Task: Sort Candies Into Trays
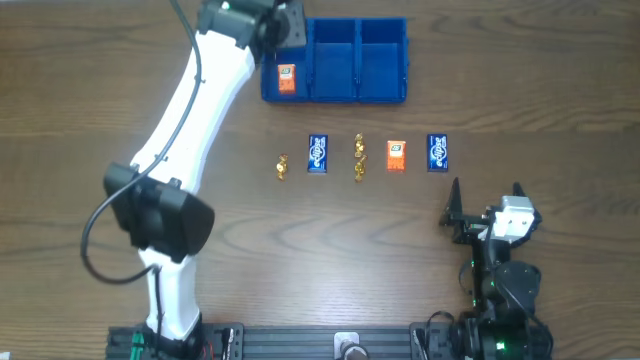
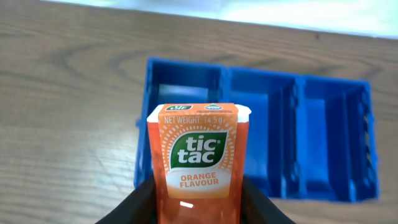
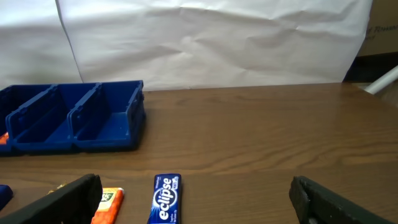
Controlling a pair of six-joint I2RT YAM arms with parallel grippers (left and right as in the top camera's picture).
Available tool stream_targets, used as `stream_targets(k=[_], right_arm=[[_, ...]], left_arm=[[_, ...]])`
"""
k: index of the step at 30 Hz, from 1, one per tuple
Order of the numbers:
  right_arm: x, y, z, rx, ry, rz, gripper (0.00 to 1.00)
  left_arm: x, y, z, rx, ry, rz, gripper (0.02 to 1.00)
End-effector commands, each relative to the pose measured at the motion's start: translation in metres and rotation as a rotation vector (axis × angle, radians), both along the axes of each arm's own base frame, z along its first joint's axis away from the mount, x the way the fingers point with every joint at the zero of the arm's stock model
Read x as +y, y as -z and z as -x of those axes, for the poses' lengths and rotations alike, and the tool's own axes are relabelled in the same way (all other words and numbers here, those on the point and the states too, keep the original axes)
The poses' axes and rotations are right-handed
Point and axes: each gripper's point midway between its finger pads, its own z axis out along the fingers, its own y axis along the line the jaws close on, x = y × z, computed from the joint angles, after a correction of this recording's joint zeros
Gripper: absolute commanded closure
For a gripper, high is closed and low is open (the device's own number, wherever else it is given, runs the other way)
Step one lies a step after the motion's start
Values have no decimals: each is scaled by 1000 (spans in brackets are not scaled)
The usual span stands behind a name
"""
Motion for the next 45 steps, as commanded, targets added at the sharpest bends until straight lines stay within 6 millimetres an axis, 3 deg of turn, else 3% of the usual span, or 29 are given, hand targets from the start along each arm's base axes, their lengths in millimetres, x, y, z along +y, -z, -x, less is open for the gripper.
stream_targets(k=[1, 7, 20, 21, 24, 25, 26, 30, 33, 36, 37, 39, 42, 45], right_arm=[[1, 0, 0, -1, -5, 4, 3], [1, 0, 0, -1, -5, 5, 3], [1, 0, 0, -1, -5, 5, 3], [1, 0, 0, -1, -5, 4, 3], [1, 0, 0, -1, -5, 4, 3], [1, 0, 0, -1, -5, 4, 3], [1, 0, 0, -1, -5, 5, 3], [1, 0, 0, -1, -5, 4, 3], [1, 0, 0, -1, -5, 4, 3], [1, 0, 0, -1, -5, 4, 3], [1, 0, 0, -1, -5, 4, 3], [1, 0, 0, -1, -5, 5, 3], [1, 0, 0, -1, -5, 5, 3], [1, 0, 0, -1, -5, 4, 3]], left_arm=[[10, 52, -19, 86, 7, -58, 693], [14, 78, -20, 141, 8, -77, 695], [12, 80, -19, 148, 36, -75, 676], [12, 80, -19, 148, 36, -76, 654], [12, 81, -18, 152, 35, -76, 419], [12, 81, -18, 153, 35, -77, 264], [12, 81, -18, 156, 35, -78, 194], [12, 77, -17, 151, 30, -73, 148], [6, 59, -13, 123, 24, -51, 148], [-15, 27, -3, 70, 28, -7, 148], [-36, 13, 9, 52, 37, 24, 148], [-64, 4, 25, 39, 42, 44, 145], [-110, 4, 53, 38, 62, 57, 134], [-155, 25, 84, 85, 77, 65, 112]])
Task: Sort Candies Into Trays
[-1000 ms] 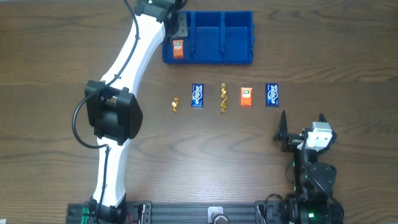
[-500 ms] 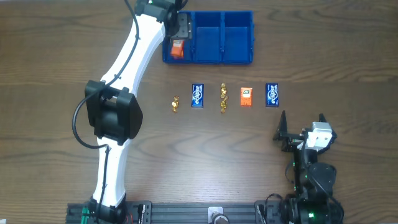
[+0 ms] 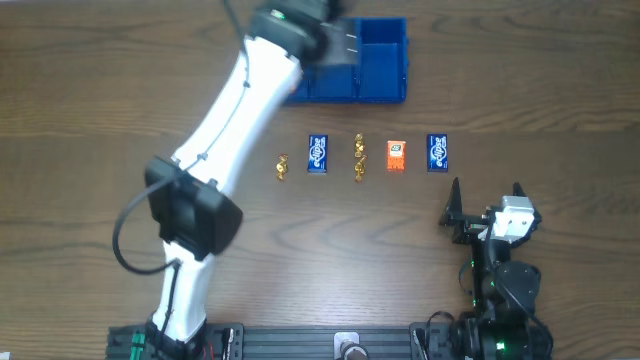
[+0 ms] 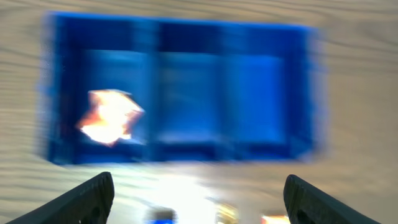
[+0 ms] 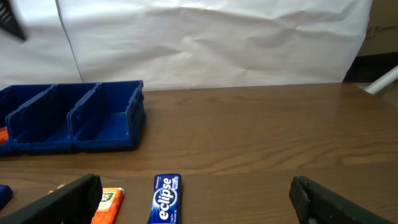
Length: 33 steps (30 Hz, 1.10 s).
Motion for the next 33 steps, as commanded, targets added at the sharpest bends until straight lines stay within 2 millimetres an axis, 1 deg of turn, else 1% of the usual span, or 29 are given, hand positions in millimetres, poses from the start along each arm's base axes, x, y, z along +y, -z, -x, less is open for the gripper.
stream_targets(k=[1, 3, 4, 6, 9, 14, 16, 22, 25, 29, 33], right_arm=[[1, 0, 0, -1, -5, 4, 3], [1, 0, 0, -1, -5, 4, 3], [1, 0, 0, -1, -5, 5, 3], [1, 0, 0, -1, -5, 5, 3], [1, 0, 0, -1, -5, 5, 3], [1, 0, 0, -1, -5, 5, 3], [1, 0, 0, -1, -5, 5, 3], [1, 0, 0, -1, -5, 4, 3], [1, 0, 0, -1, -5, 5, 3], [1, 0, 0, -1, -5, 4, 3], [1, 0, 0, -1, -5, 5, 3]], left_arm=[[-75, 16, 52, 42, -2, 38, 104], [-90, 33, 63, 72, 8, 26, 91], [-98, 45, 69, 90, 14, 11, 84], [-105, 65, 77, 119, 13, -16, 86], [-112, 97, 85, 165, 20, -60, 91], [-118, 138, 94, 227, 31, -104, 95], [-118, 149, 96, 248, 30, -110, 104], [-122, 172, 100, 291, 40, -113, 132], [-125, 184, 106, 319, 52, -116, 139], [-131, 197, 113, 349, 91, -117, 152], [-134, 202, 118, 374, 116, -115, 159]])
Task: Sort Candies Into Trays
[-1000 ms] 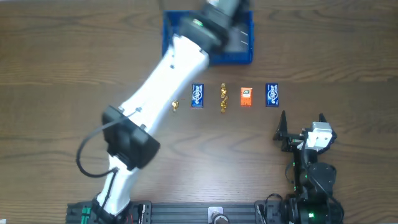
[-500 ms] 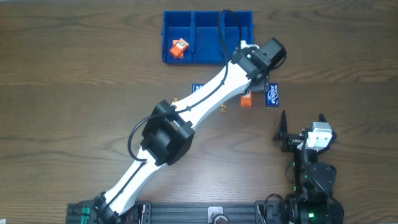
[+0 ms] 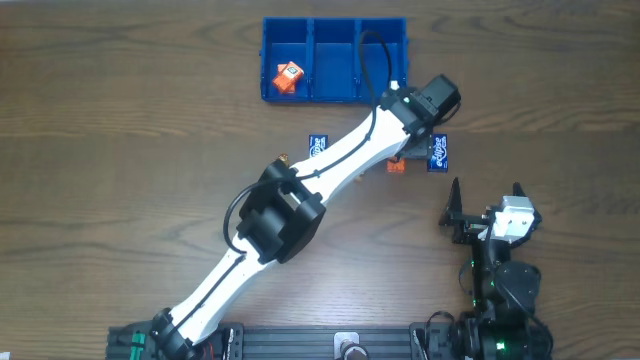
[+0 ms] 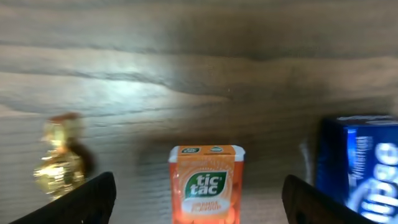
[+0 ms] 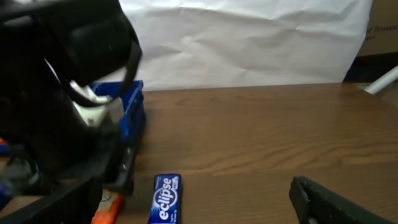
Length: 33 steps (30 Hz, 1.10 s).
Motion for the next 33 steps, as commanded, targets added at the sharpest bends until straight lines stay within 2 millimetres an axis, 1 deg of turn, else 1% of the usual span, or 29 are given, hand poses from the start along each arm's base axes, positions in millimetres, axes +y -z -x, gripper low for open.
stream_targets(k=[1, 9, 13, 16, 20, 24, 29, 33], right_arm=[[1, 0, 0, -1, -5, 5, 3], [1, 0, 0, -1, -5, 4, 3], [1, 0, 0, -1, -5, 4, 3], [1, 0, 0, -1, -5, 5, 3], [1, 0, 0, -1, -5, 4, 3], [1, 0, 0, -1, -5, 5, 3], [1, 0, 0, -1, -5, 5, 3], [1, 0, 0, -1, -5, 5, 3]], left_arm=[[-5, 20, 11, 61, 44, -2, 165], [-6, 20, 13, 65, 46, 1, 183], [-4, 21, 14, 69, 41, -7, 229], [0, 22, 15, 74, 28, -26, 297], [1, 22, 15, 71, 23, -28, 384], [0, 21, 15, 69, 24, -27, 494], [-1, 21, 14, 66, 24, -24, 584], [-1, 21, 14, 65, 25, -22, 630]])
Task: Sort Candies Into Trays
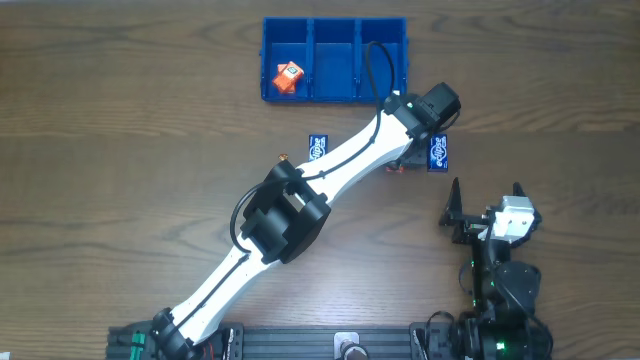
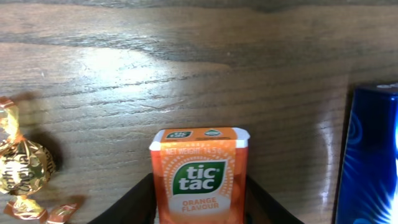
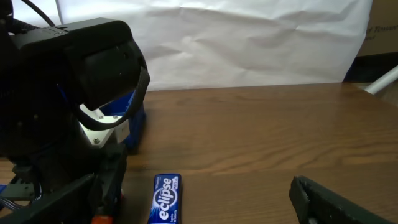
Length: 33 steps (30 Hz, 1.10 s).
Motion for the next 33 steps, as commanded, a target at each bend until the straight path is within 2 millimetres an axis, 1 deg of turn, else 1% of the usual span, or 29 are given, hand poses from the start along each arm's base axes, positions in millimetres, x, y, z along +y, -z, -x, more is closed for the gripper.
stream_targets(k=[1, 6, 8, 11, 13, 14, 16, 17, 18, 20, 21, 23, 24, 25, 26, 29, 30, 33], right_arm=[[1, 0, 0, -1, -5, 4, 3], [1, 0, 0, -1, -5, 5, 3], [1, 0, 0, -1, -5, 4, 3], [1, 0, 0, -1, -5, 5, 3], [1, 0, 0, -1, -5, 5, 3], [1, 0, 0, -1, -5, 5, 3], [1, 0, 0, -1, -5, 5, 3], [1, 0, 0, -1, -5, 4, 3], [1, 0, 0, -1, -5, 4, 3], [1, 0, 0, -1, -5, 5, 3], [1, 0, 0, -1, -5, 4, 3], [1, 0, 0, -1, -5, 4, 3], [1, 0, 0, -1, -5, 5, 3], [1, 0, 0, -1, -5, 4, 3], [1, 0, 0, -1, -5, 5, 3], [1, 0, 0, -1, -5, 5, 3], [1, 0, 0, -1, -5, 4, 3], [1, 0, 0, -1, -5, 5, 3]], left_arm=[[0, 6, 0, 7, -12, -2, 643], [-2, 4, -2, -2, -12, 7, 682], [-3, -1, -6, -20, -14, 15, 678], [1, -32, -20, -94, -35, 36, 680], [12, -69, -37, -179, -53, 44, 684], [21, -89, -47, -225, -64, 45, 687], [46, -128, -69, -320, -100, 35, 700], [63, -149, -82, -370, -125, 29, 700], [85, -172, -95, -416, -158, 26, 702], [115, -194, -111, -456, -188, 19, 704], [130, -201, -119, -470, -204, 8, 702], [159, -209, -133, -486, -225, -18, 702], [177, -209, -142, -488, -242, -36, 702], [186, -209, -146, -488, -254, -43, 698], [201, -206, -153, -479, -269, -52, 702], [224, -194, -166, -451, -271, -63, 700], [229, -189, -170, -445, -265, -64, 700], [235, -174, -183, -428, -237, -51, 702]])
